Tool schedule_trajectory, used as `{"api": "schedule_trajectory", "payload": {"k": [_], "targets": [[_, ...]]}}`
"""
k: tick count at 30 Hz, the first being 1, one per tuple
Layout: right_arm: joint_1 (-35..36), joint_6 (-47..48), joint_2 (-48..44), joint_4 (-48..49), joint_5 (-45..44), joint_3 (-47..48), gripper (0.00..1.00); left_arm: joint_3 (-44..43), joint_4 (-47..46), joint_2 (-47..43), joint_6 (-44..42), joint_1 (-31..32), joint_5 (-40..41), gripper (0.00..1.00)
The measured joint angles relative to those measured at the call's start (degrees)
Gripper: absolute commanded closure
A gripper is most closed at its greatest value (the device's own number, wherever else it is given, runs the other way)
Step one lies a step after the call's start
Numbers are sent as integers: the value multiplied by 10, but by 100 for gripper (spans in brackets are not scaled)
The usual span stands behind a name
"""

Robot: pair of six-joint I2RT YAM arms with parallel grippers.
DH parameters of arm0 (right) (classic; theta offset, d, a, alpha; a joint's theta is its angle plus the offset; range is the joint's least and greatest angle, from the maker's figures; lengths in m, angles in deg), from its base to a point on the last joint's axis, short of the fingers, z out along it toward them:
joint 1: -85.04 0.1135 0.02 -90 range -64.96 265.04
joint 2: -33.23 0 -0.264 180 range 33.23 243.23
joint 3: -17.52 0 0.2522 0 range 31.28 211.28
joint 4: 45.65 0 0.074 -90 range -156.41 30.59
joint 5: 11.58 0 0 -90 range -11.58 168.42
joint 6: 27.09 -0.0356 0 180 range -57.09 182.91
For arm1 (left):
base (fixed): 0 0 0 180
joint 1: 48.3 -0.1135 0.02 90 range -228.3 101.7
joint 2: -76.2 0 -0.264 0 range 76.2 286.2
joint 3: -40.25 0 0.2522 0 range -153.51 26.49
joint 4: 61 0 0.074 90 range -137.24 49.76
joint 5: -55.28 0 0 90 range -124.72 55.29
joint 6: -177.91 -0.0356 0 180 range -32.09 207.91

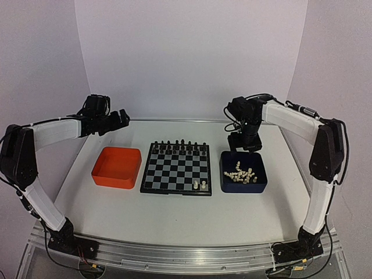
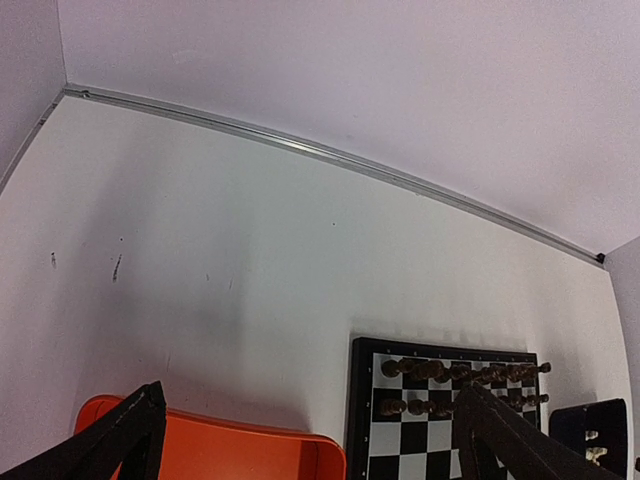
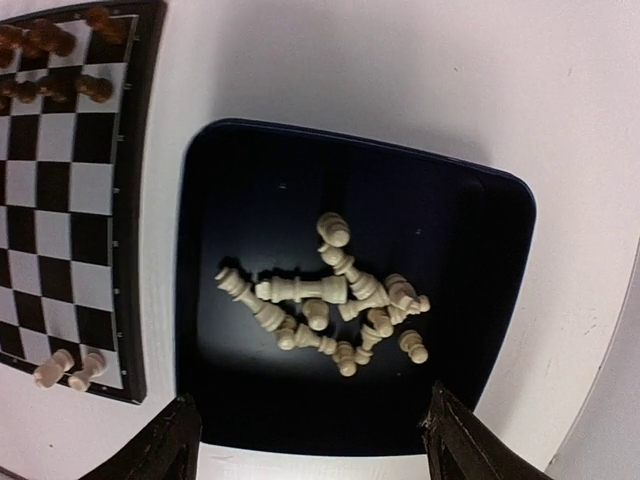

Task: Set up the chess pieces on the board
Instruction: Pick up the chess piece from the storage box.

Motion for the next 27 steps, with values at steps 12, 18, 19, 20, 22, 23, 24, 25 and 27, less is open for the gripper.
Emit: {"api": "schedule_trajectory", "payload": {"k": [12,18,19,20,22,23,24,25,27], "targets": [[-93,17,-3,74,79,-73,36,-40,-21,51,28,0,-1,0],[-107,21,10,102,105,-72,45,-65,-25,84,36,0,-1,0],[-108,23,16,105,107,-71,47,-69,-26,88,37,0,-1,0],[-109,25,23,106,109,-70,48,-73,-26,91,38,0,-1,0],[-110,28,41,110,113,-68,50,-81,-29,97,39,0,-1,0],[-110,29,48,111,115,-68,52,-85,-30,99,40,0,-1,0],[-110,30,54,112,115,-67,53,-88,-31,102,40,0,-1,0],[-110,32,61,112,116,-66,54,-92,-32,104,40,0,-1,0],[-110,34,73,113,117,-62,57,-98,-34,109,40,0,-1,0]]}}
